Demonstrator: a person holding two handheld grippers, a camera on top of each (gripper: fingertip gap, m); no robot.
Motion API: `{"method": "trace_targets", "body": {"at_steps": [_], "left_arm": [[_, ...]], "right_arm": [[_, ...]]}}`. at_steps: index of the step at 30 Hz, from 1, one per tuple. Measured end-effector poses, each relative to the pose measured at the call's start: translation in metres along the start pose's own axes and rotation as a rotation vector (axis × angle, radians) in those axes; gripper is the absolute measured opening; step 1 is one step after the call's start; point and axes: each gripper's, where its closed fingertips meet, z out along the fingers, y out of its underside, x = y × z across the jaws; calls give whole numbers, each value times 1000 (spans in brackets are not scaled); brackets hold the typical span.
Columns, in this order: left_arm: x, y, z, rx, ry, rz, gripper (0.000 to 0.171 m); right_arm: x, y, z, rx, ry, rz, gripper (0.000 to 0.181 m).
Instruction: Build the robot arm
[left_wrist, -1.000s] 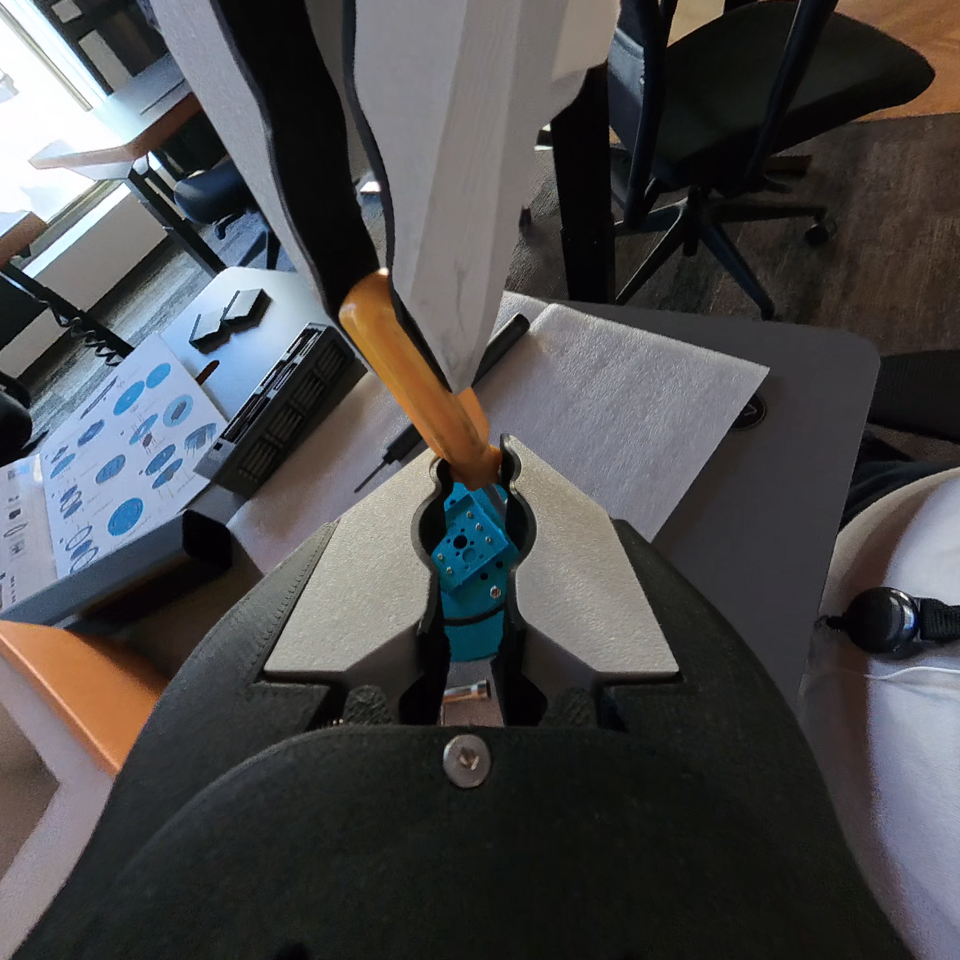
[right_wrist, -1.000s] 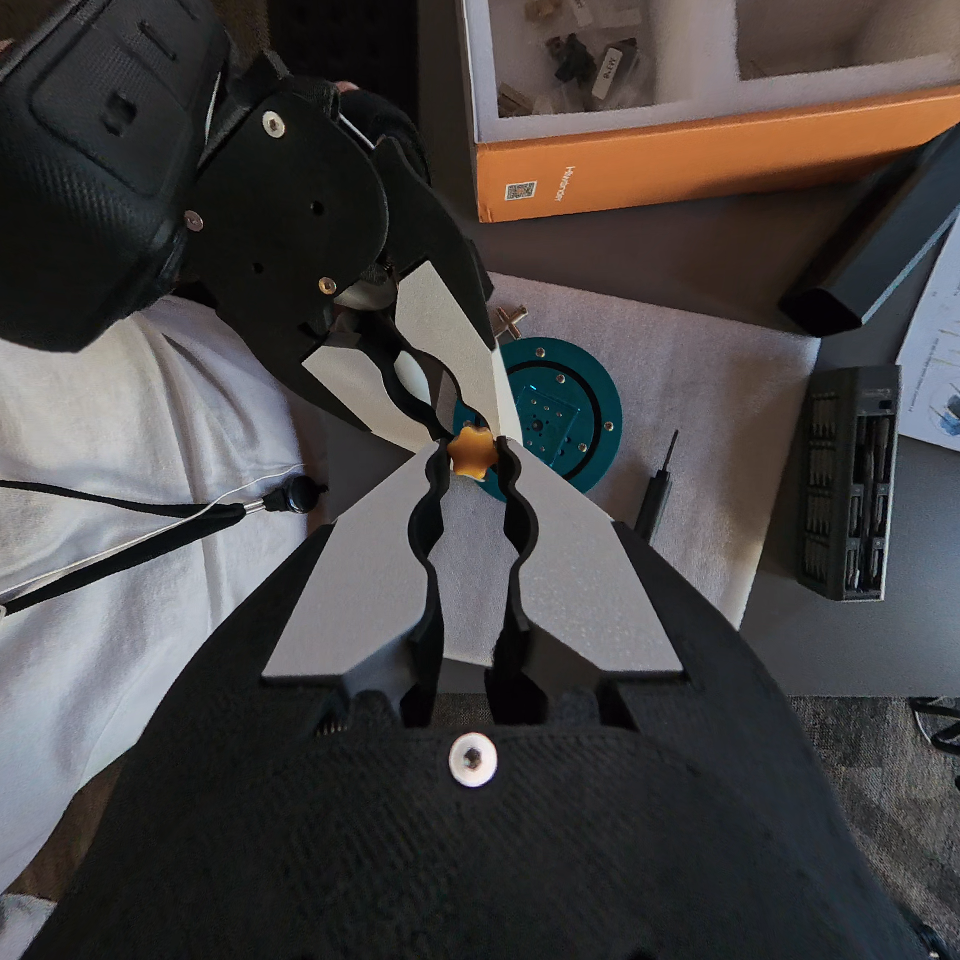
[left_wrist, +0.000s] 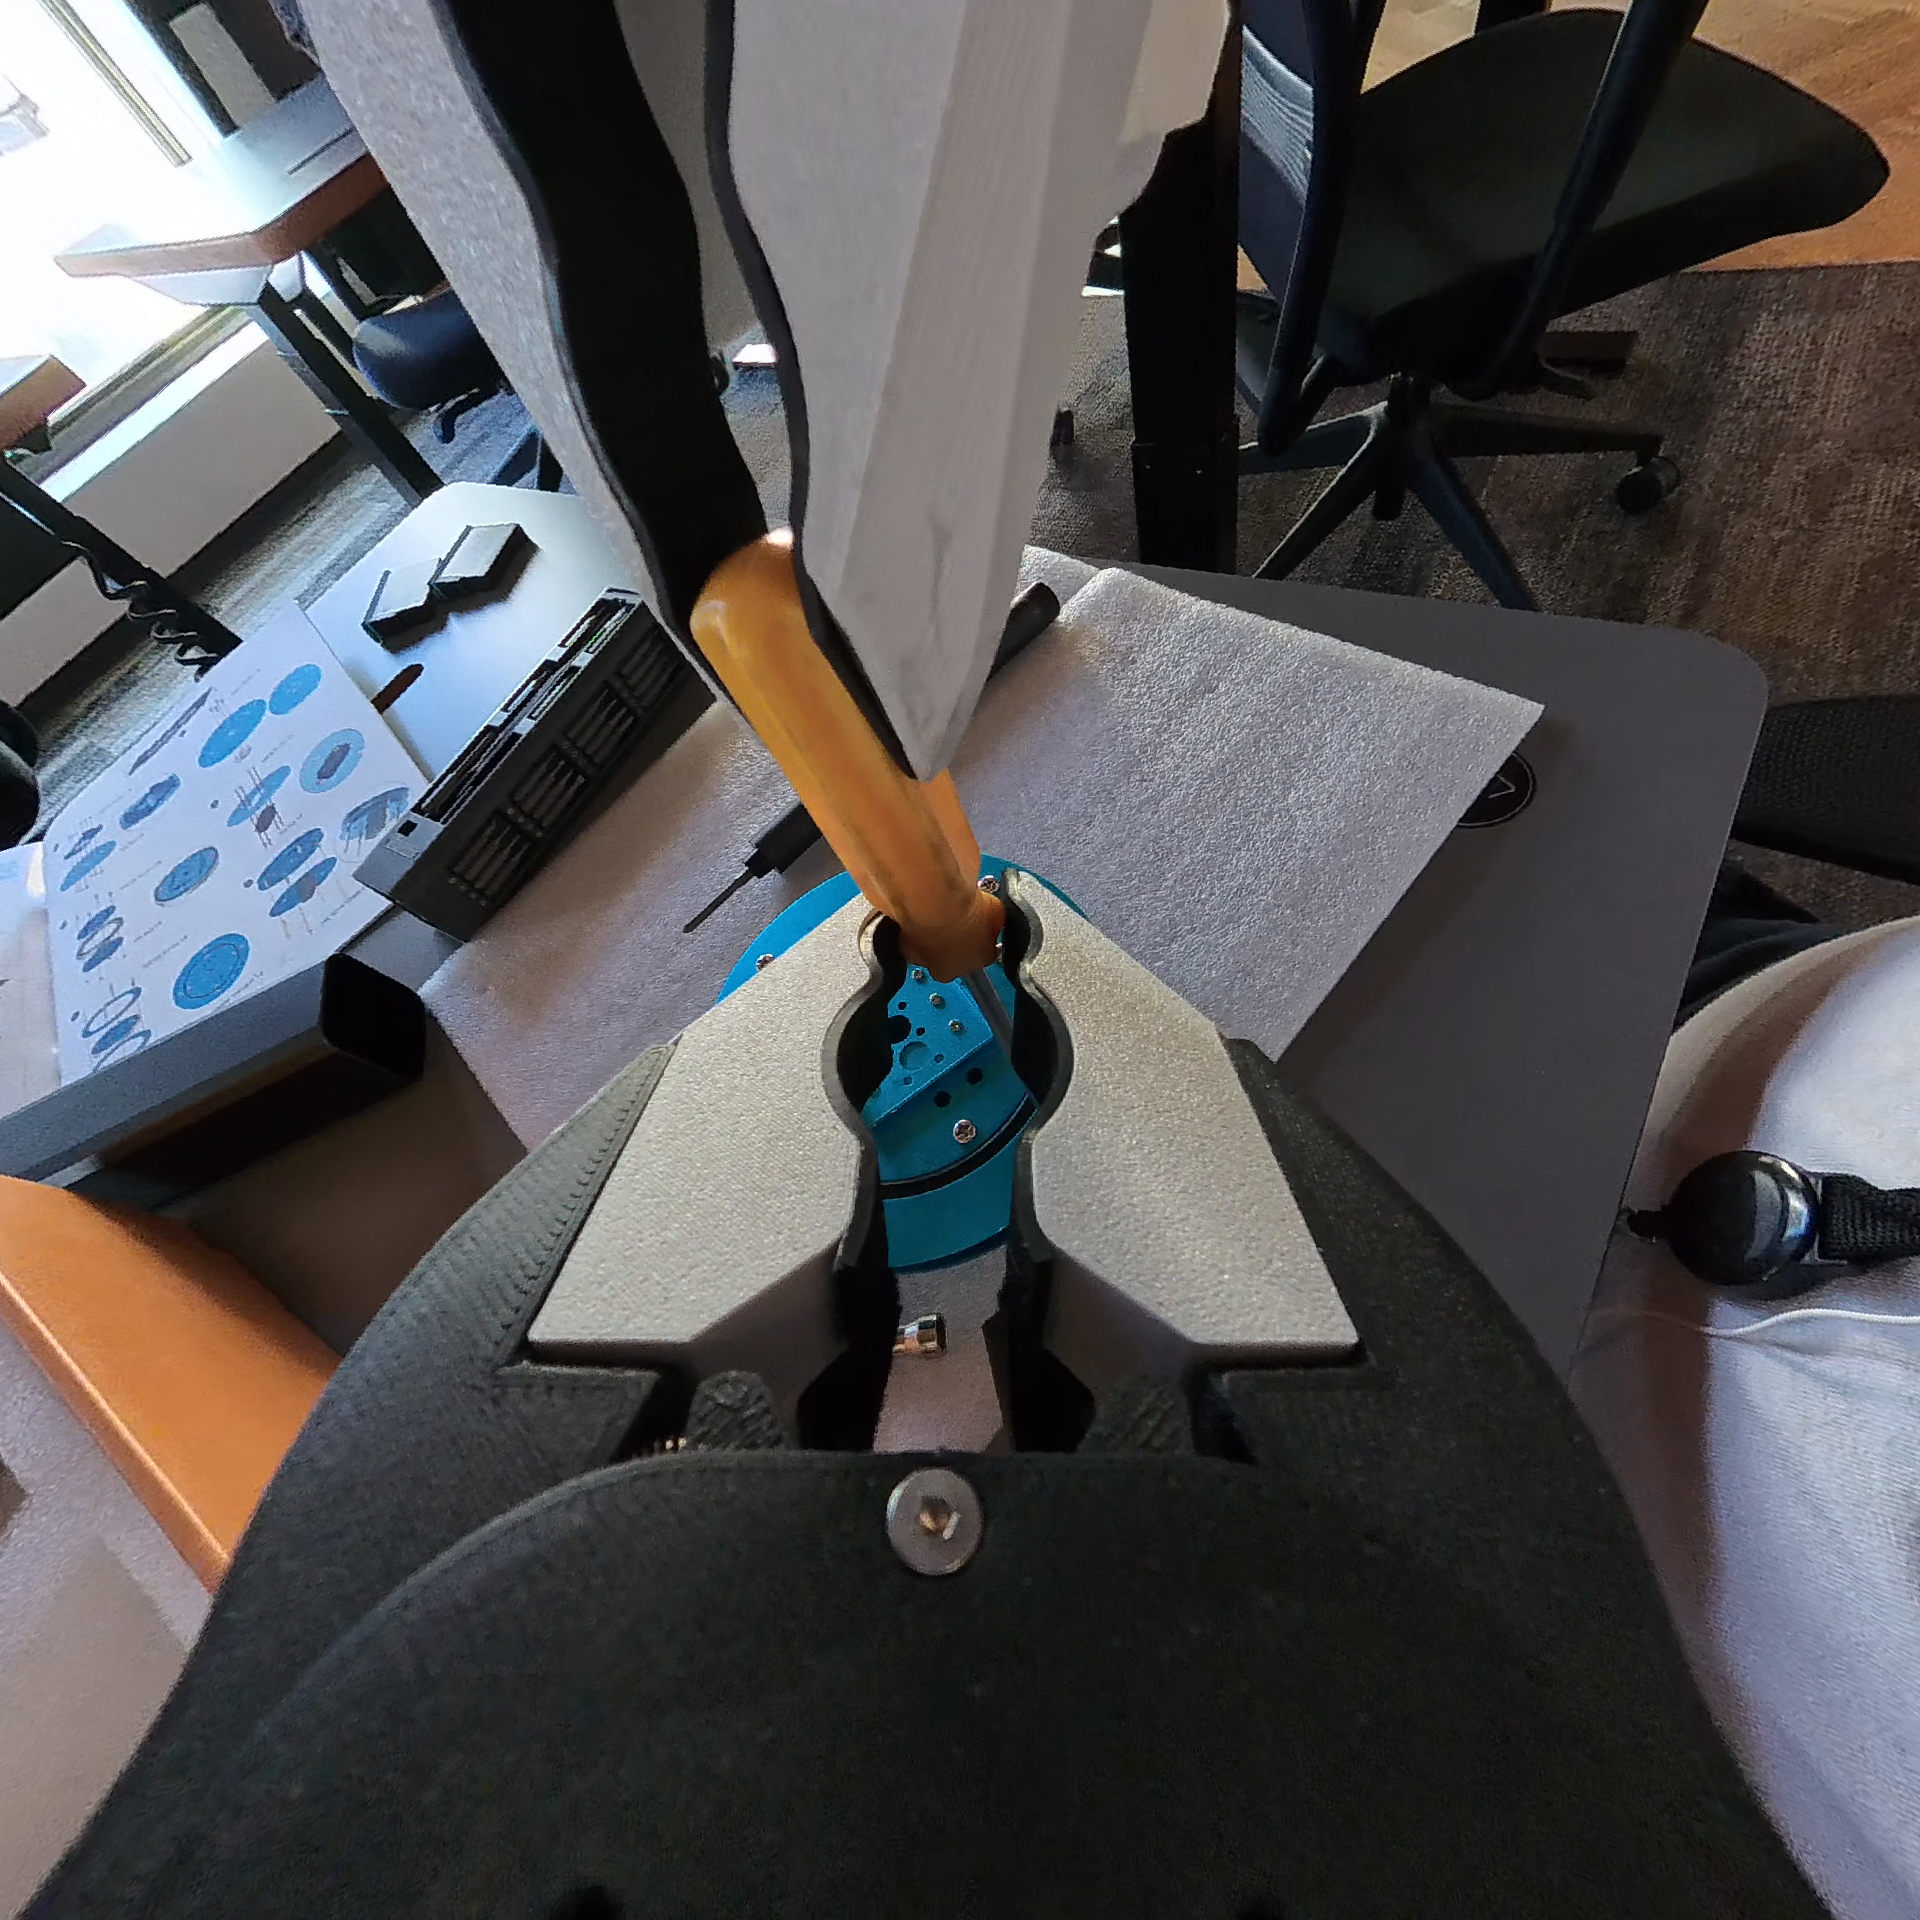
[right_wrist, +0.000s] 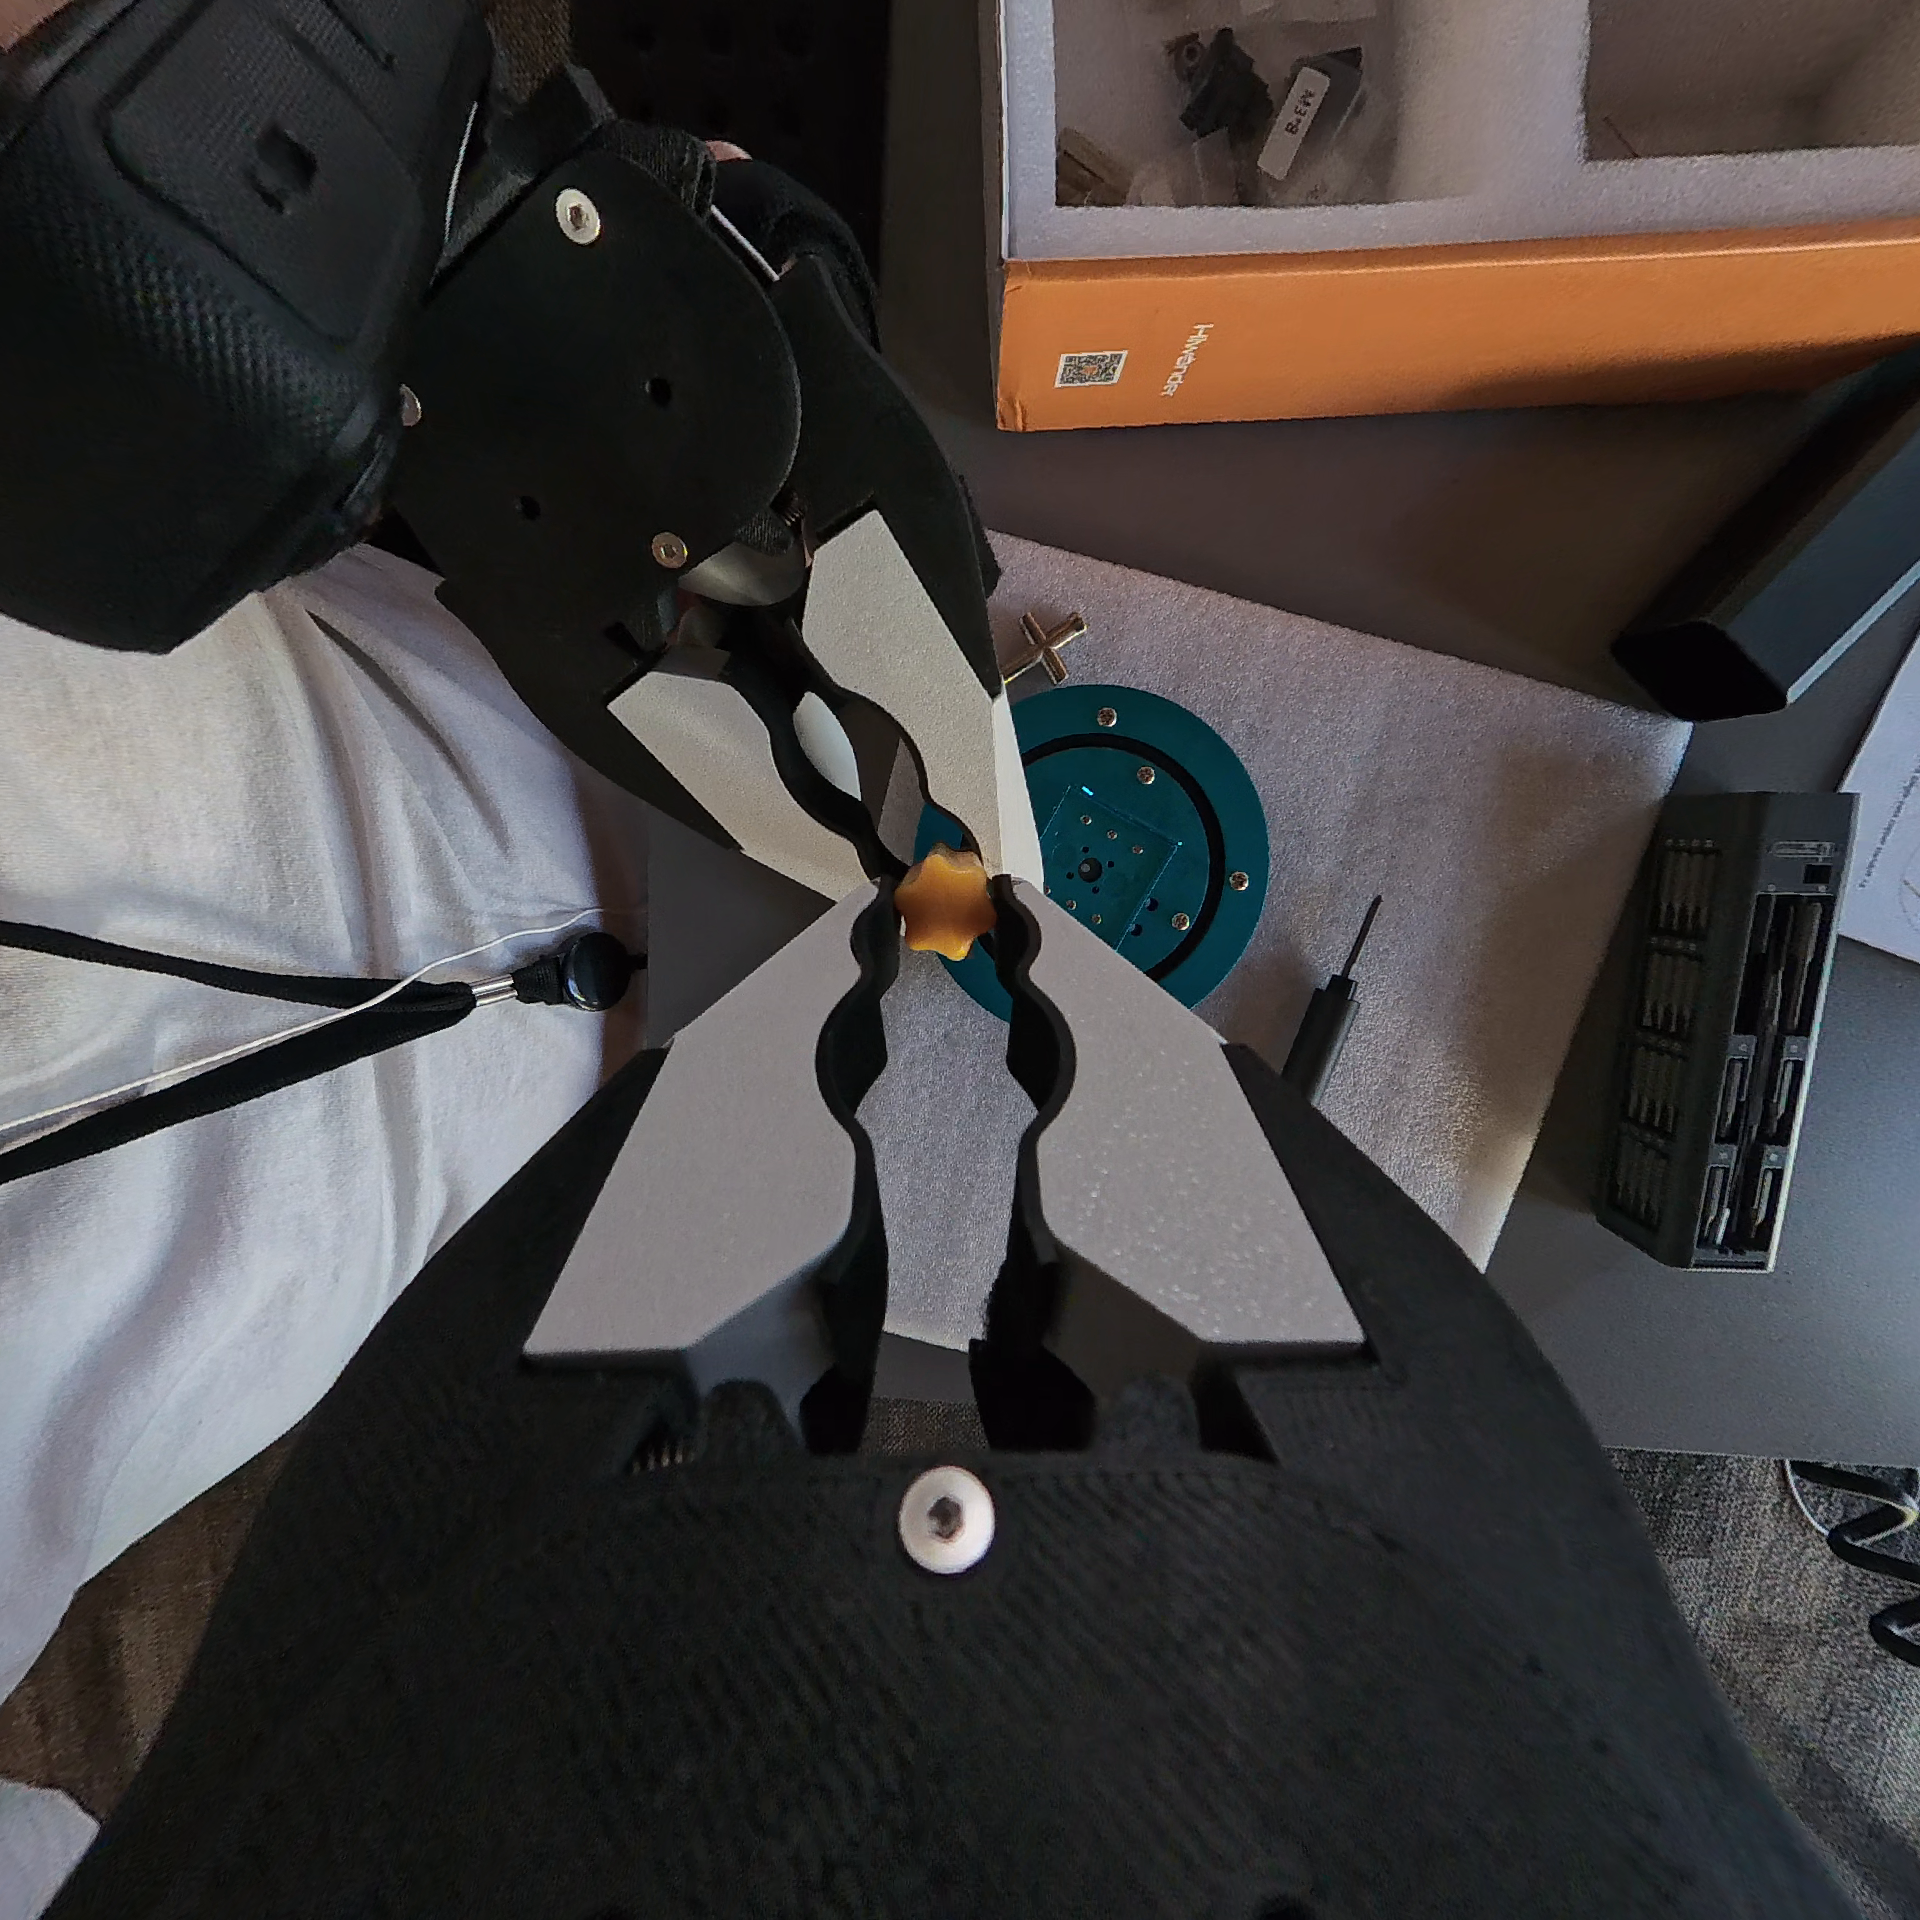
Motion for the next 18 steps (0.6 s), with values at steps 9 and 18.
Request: {"method": "trace_targets", "body": {"at_steps": [9, 18], "left_arm": [[1, 0, 0, -4, -1, 11, 16], [4, 0, 0, 5, 24, 18, 16]], "right_arm": [[-1, 1, 1, -11, 6, -11, 17], [-4, 3, 1, -35, -2, -98, 17]]}}
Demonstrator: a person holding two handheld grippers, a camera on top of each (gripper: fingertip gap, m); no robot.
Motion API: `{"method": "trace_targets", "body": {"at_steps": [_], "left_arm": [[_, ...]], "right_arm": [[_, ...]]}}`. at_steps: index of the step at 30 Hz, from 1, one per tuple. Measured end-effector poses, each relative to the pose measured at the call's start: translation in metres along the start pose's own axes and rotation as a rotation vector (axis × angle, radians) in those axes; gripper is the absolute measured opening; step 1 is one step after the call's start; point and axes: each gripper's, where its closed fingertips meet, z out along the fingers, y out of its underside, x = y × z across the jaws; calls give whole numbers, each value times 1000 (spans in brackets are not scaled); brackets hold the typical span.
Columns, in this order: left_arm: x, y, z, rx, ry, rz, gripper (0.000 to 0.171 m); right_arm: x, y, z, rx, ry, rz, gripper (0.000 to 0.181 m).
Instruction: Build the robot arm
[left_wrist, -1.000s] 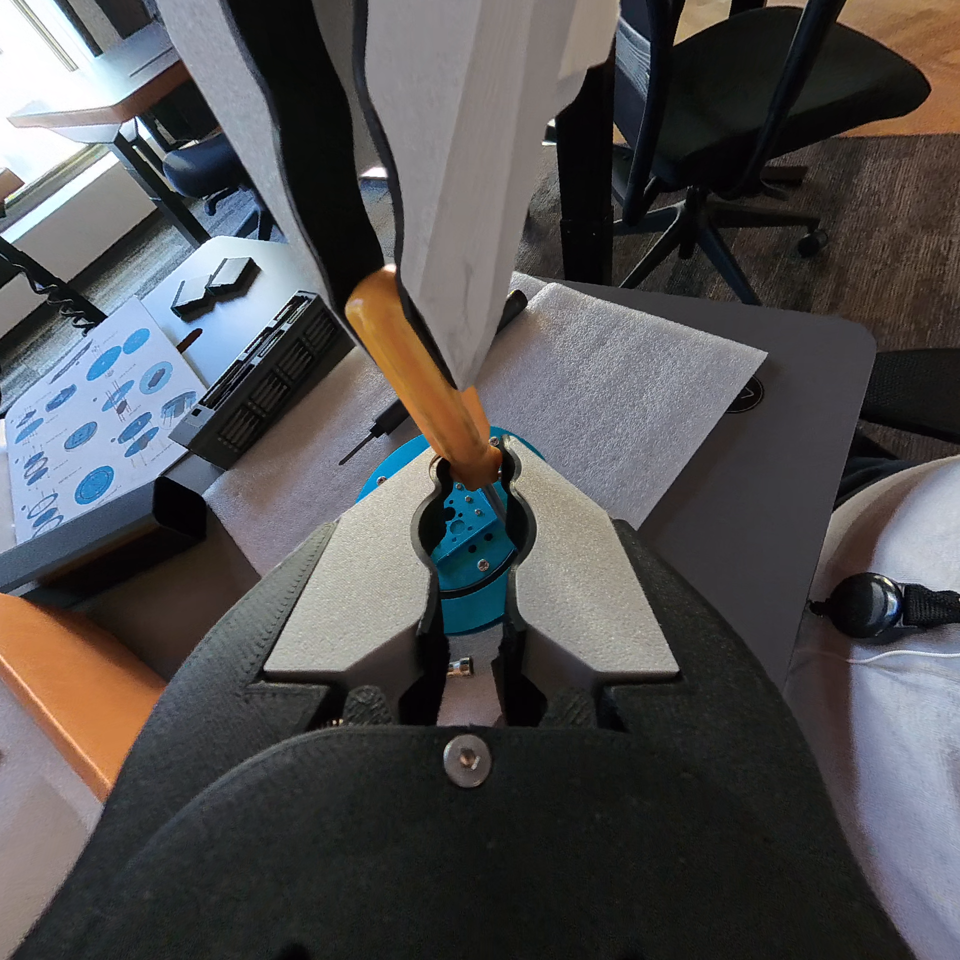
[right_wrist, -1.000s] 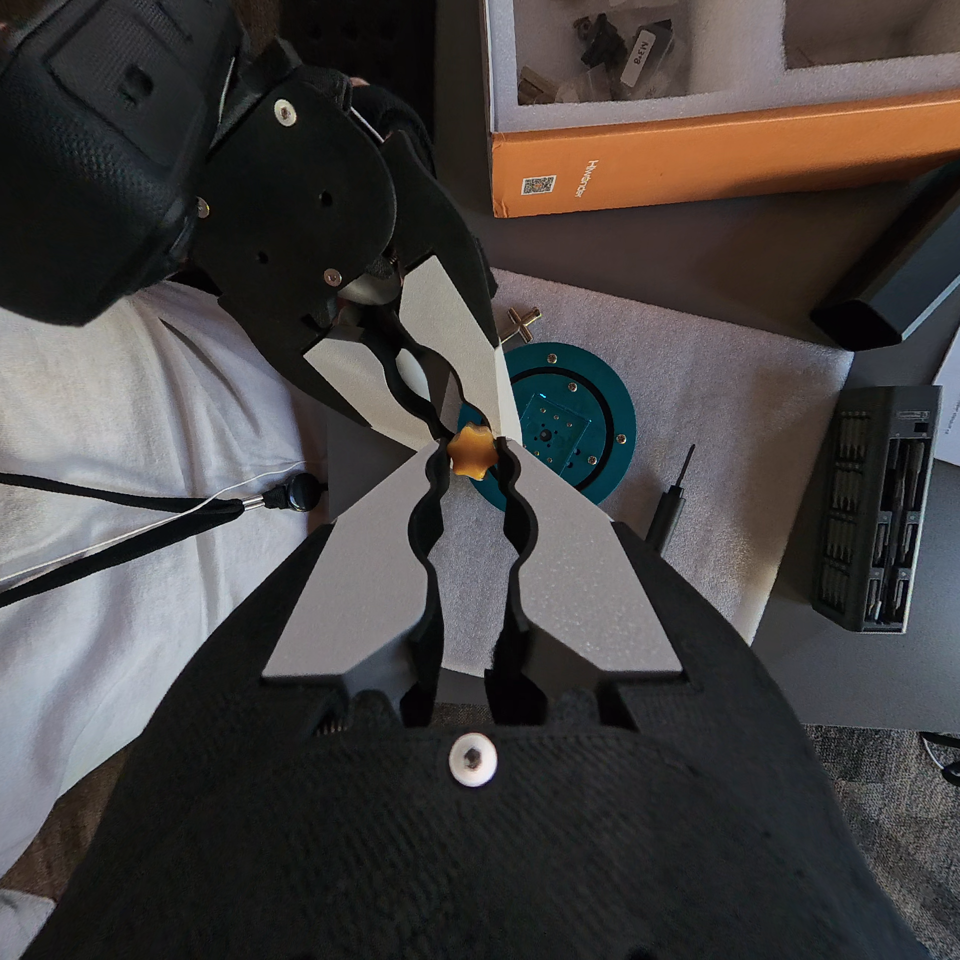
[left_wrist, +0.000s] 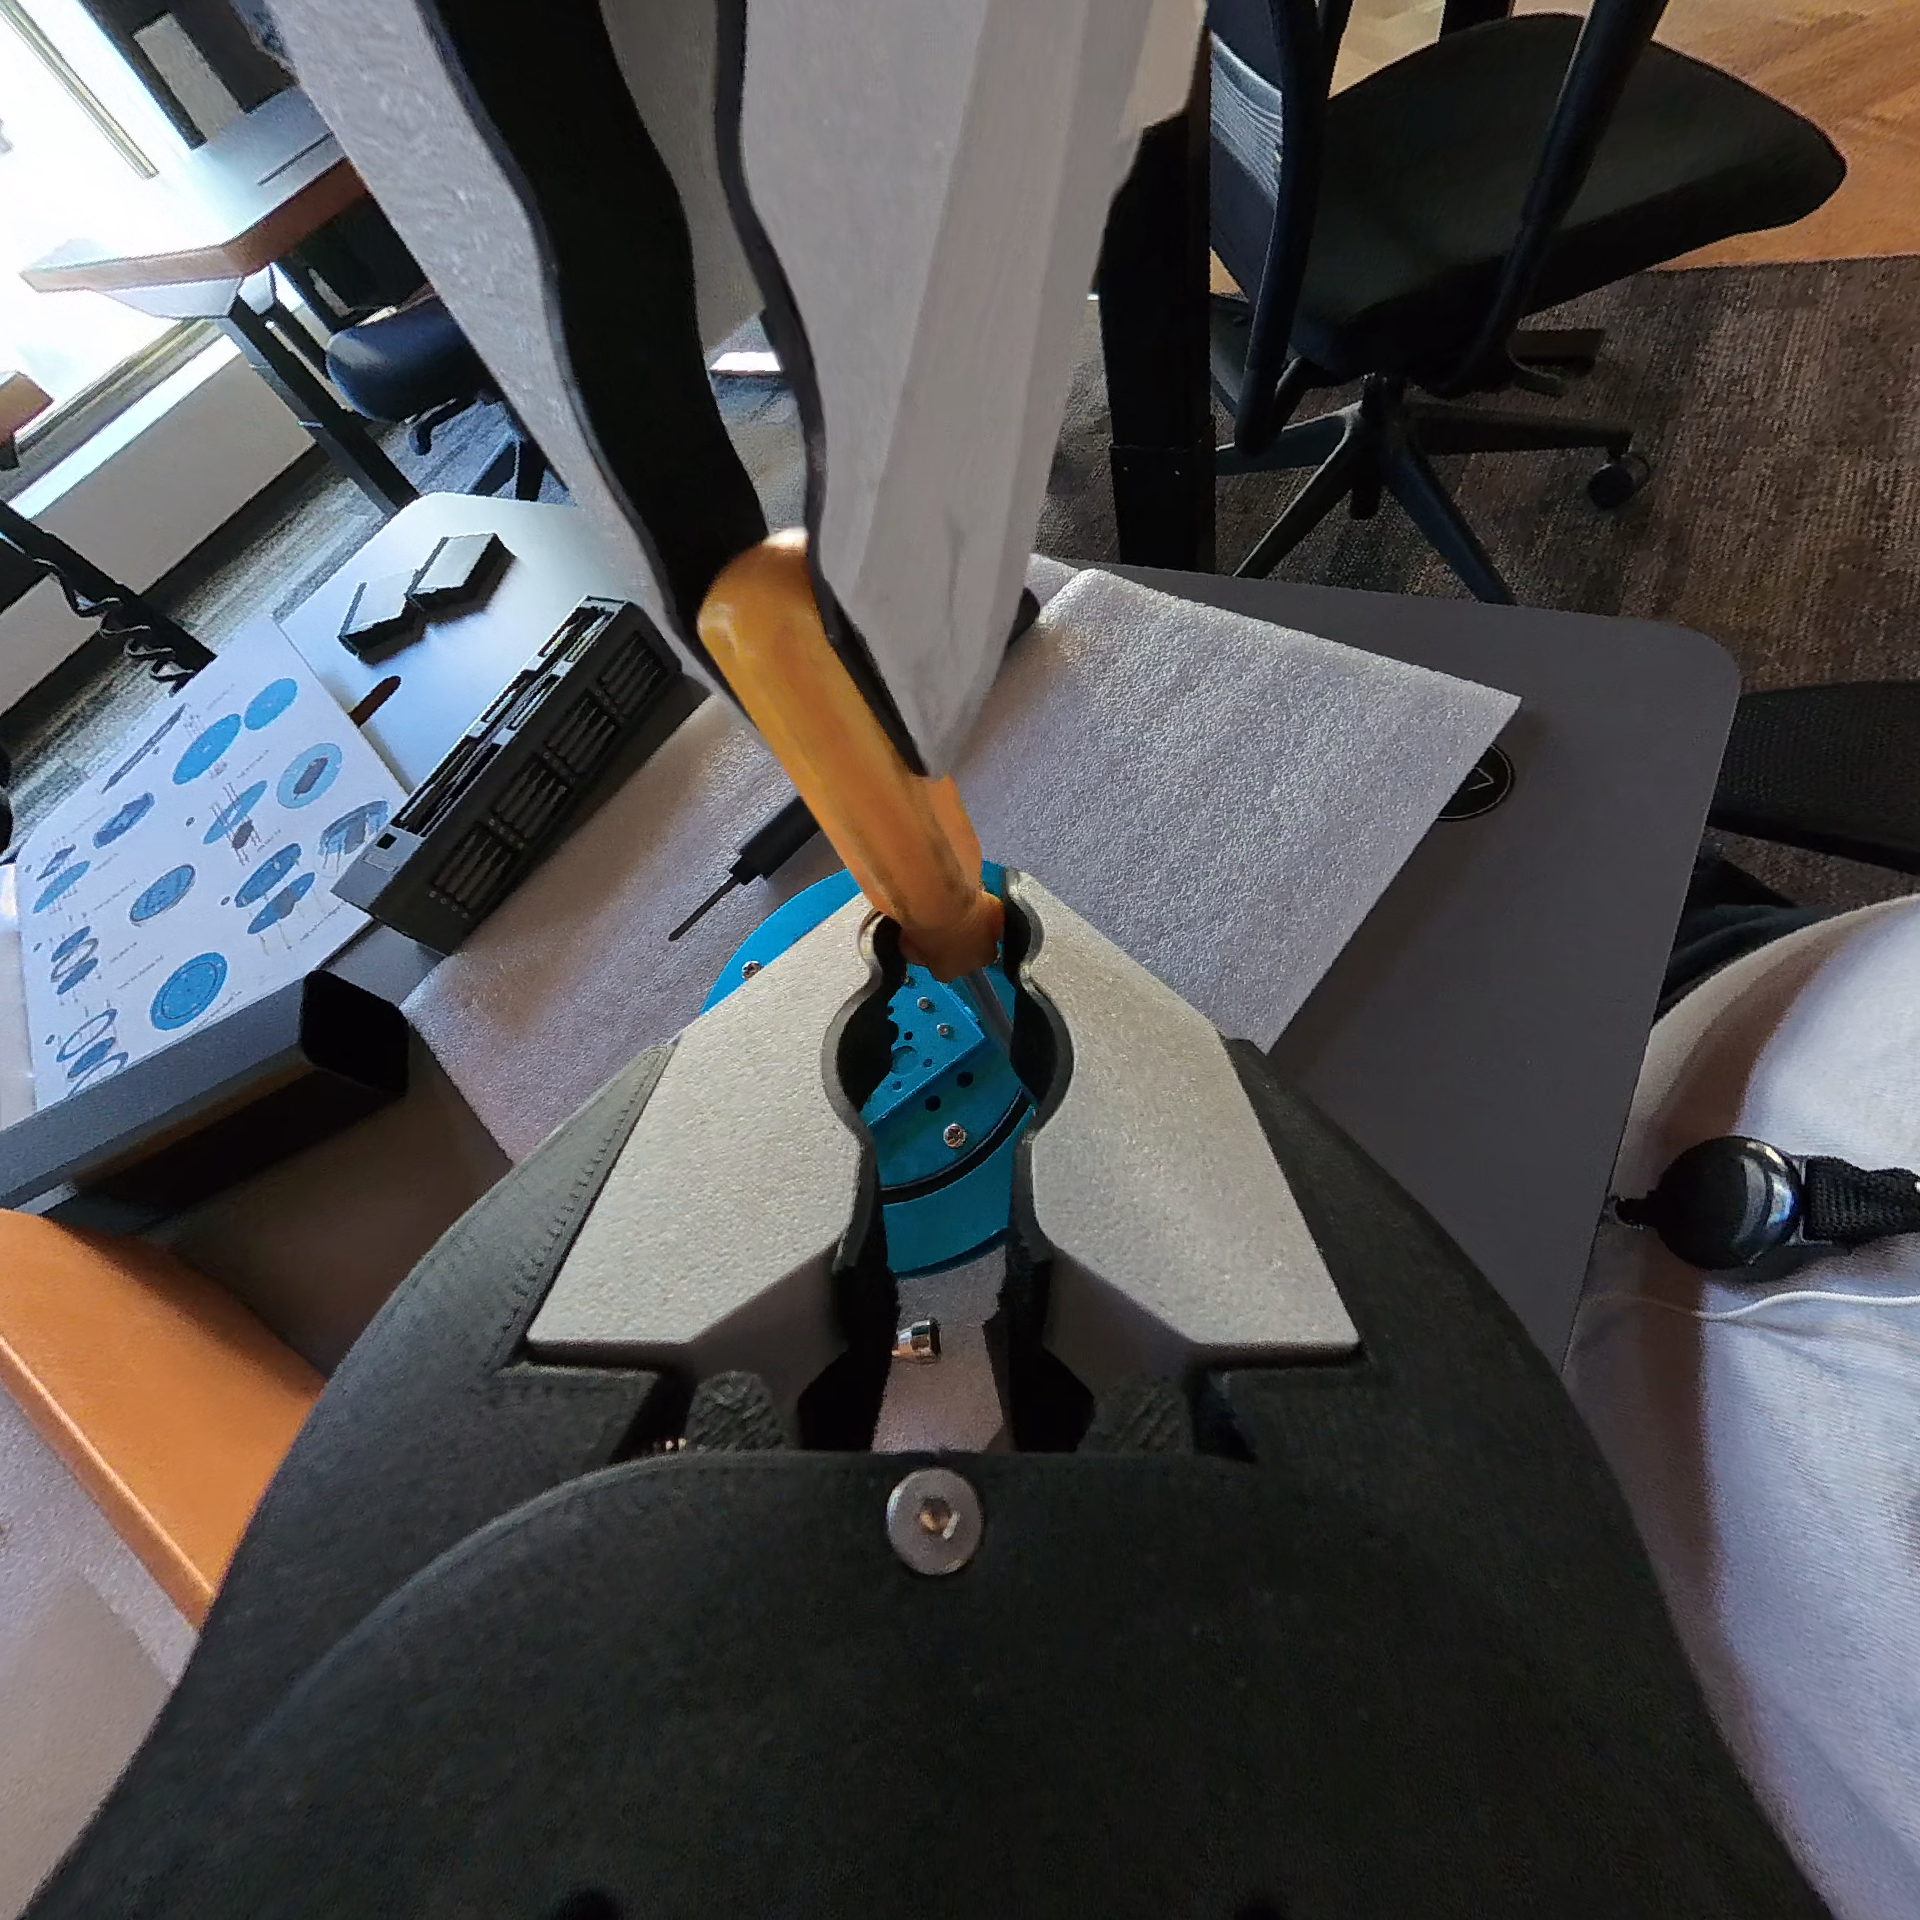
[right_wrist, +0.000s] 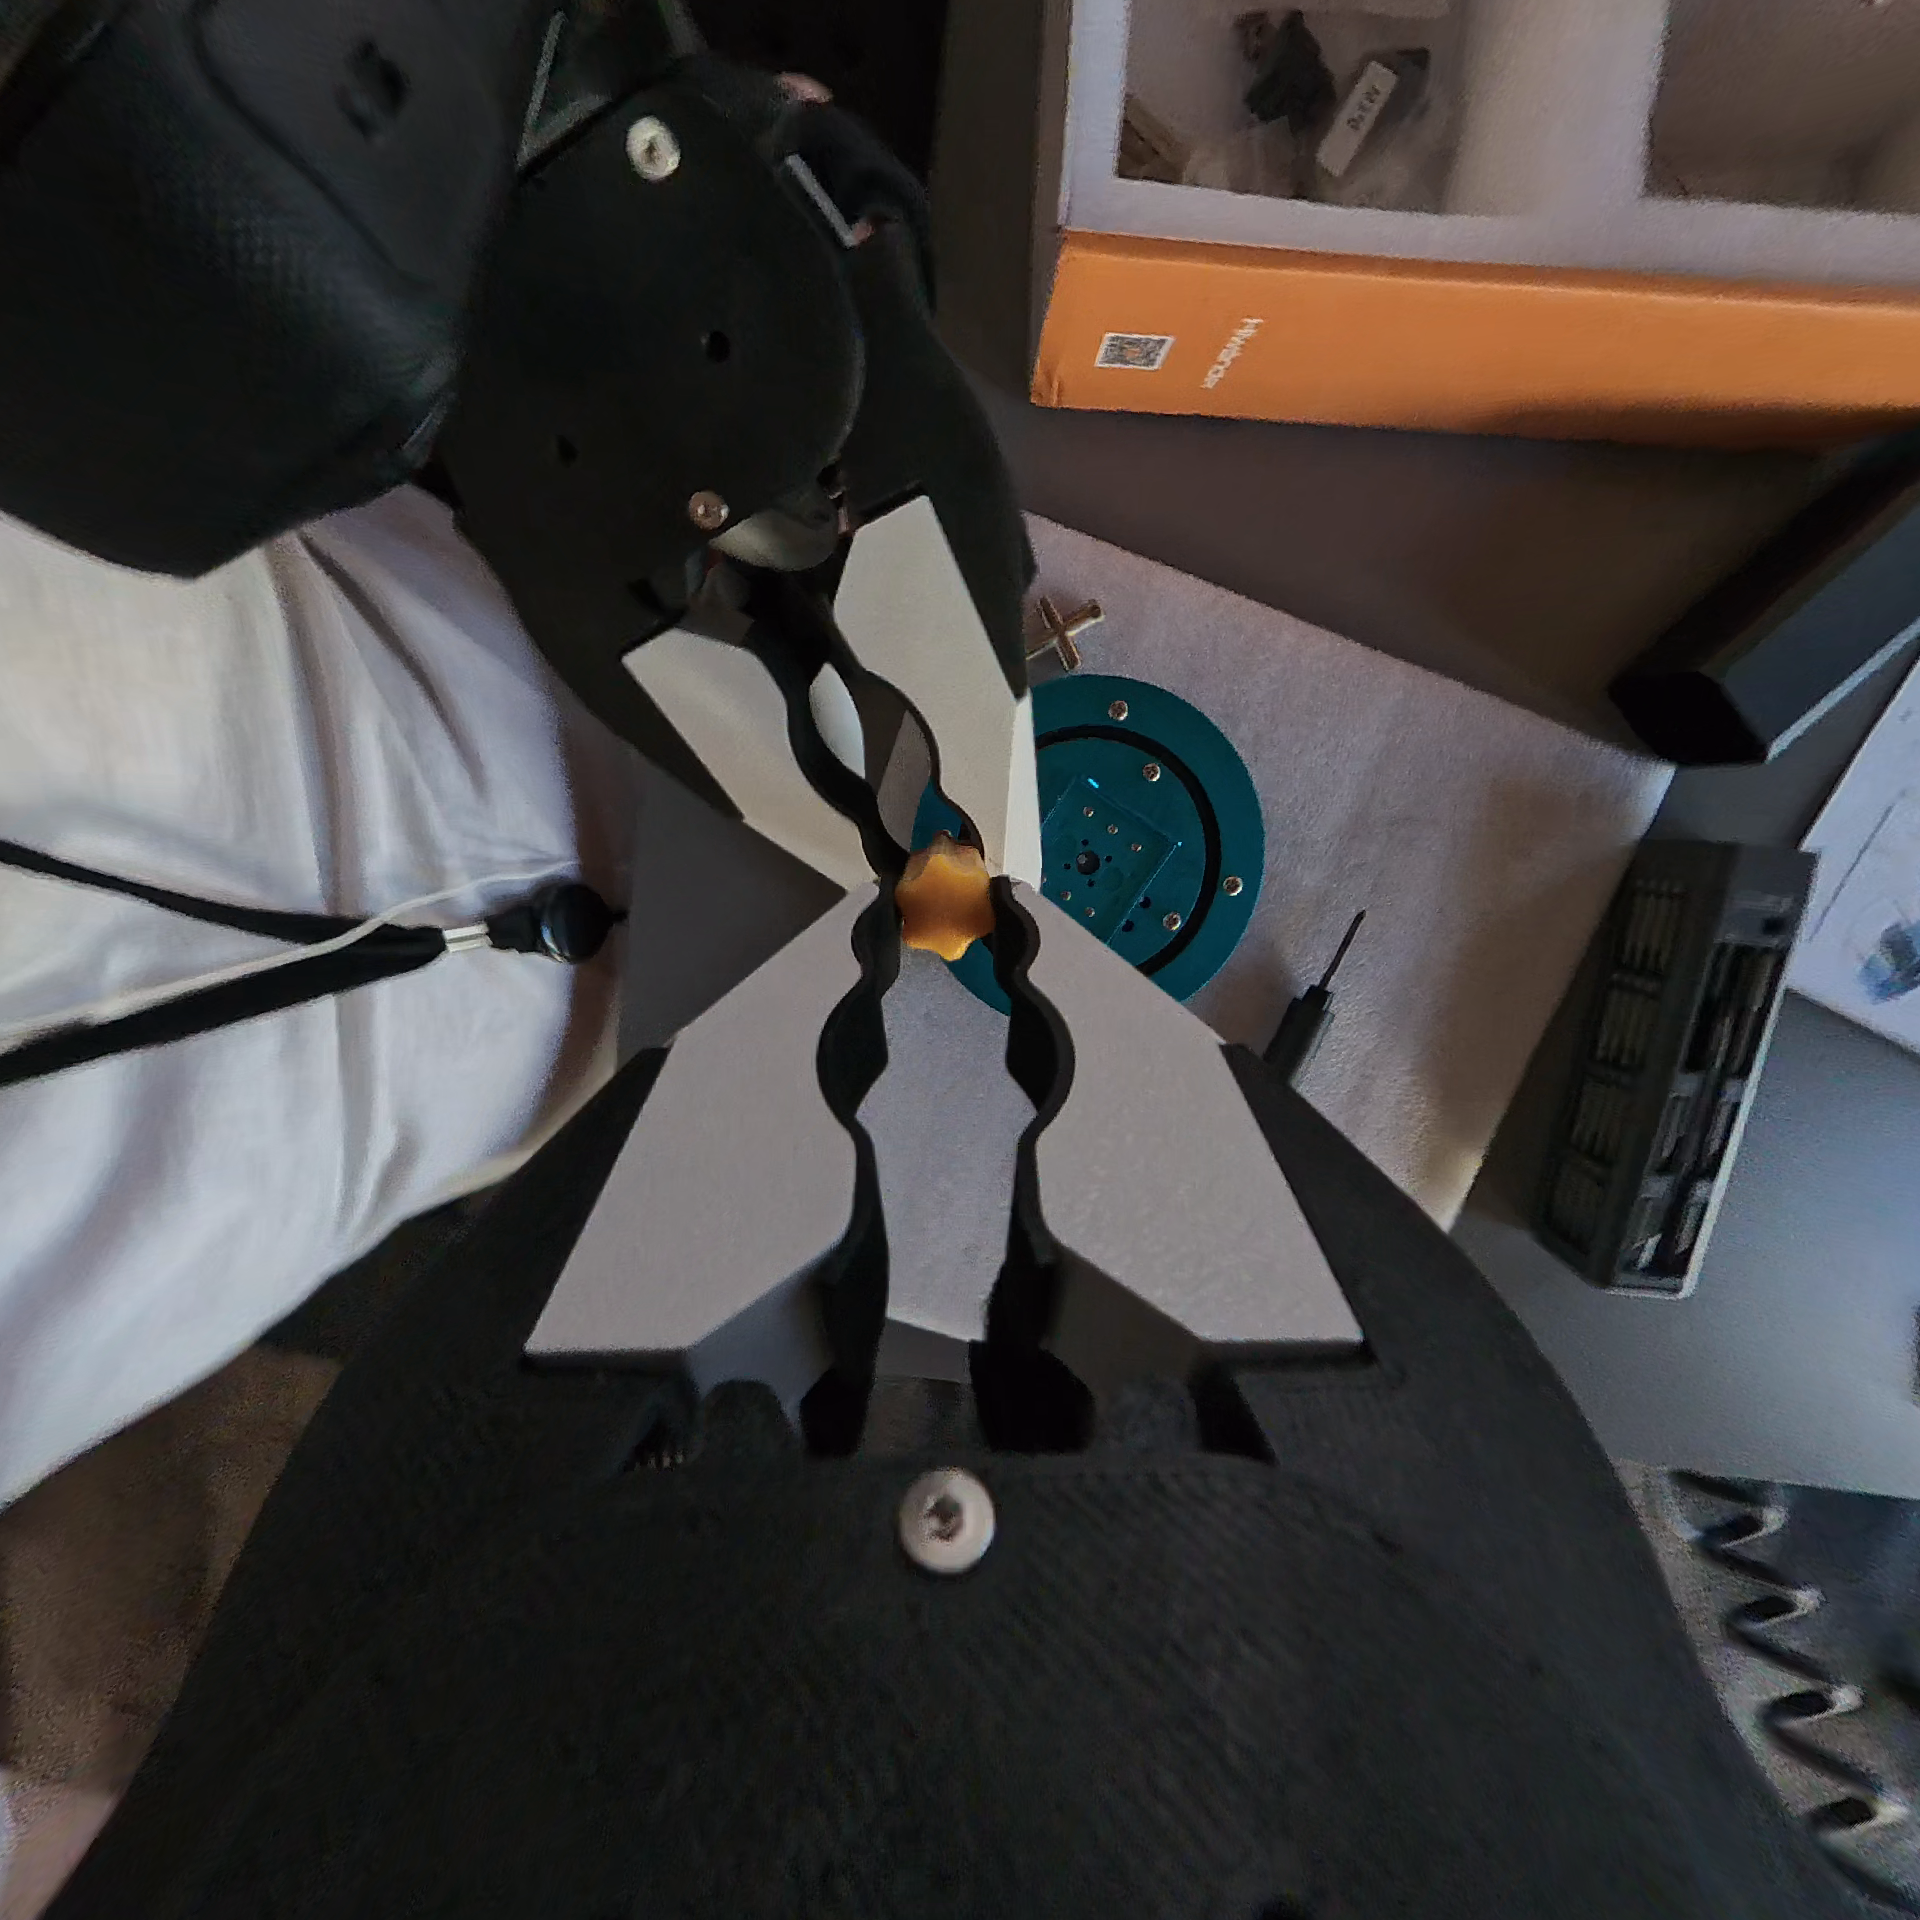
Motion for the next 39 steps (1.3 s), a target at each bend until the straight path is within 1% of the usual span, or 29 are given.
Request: {"method": "trace_targets", "body": {"at_steps": [3, 6, 9, 11, 13, 15, 16, 18, 19, 22, 25, 26, 28, 30, 32, 34, 39], "left_arm": [[2, 0, 0, -4, 3, 22, 15], [2, 1, -2, -3, 9, 30, 15], [3, 0, -4, 7, 52, 7, 17], [6, -4, -6, 34, 98, -6, 21], [9, -6, -8, 47, 138, -9, 29], [10, -7, -8, 50, 165, -5, 32], [8, -8, -8, 50, 159, -7, 30], [6, -8, -8, 49, 147, -3, 25], [4, -8, -8, 49, 129, 3, 19], [3, -8, -9, 56, 115, -2, 16], [4, -9, -9, 69, 134, -29, 14], [5, -9, -10, 72, 146, -38, 14], [7, -11, -9, 77, 166, -43, 12], [8, -12, -8, 73, 164, -32, 12], [9, -11, -6, 62, 172, -39, 12], [7, -12, -5, 69, 180, -61, 11], [7, -13, -5, 84, 190, -75, 11]], "right_arm": [[-3, 0, 1, -22, -17, -199, 17], [-4, -1, 2, -55, -93, -347, 16], [-4, -2, 3, -60, -163, -497, 16], [-6, -1, 4, -75, -210, -580, 17], [-6, -1, 4, -85, -218, -677, 16], [-5, -2, 5, -102, -220, -718, 16], [-5, -3, 6, -113, -221, -695, 16], [-6, -6, 8, -119, -225, -593, 17], [-6, -8, 9, -121, -214, -545, 17], [-7, -8, 10, -123, -166, -451, 18], [-7, -8, 10, -122, -115, -355, 18], [-8, -7, 11, -116, -100, -361, 18], [-10, -5, 12, -111, -67, -438, 18], [-8, 5, 20, -168, -33, -486, 20], [-6, 7, 20, -190, -27, -439, 18], [-5, 8, 20, -186, -60, -367, 18], [-6, 8, 20, -144, -106, -332, 19]]}}
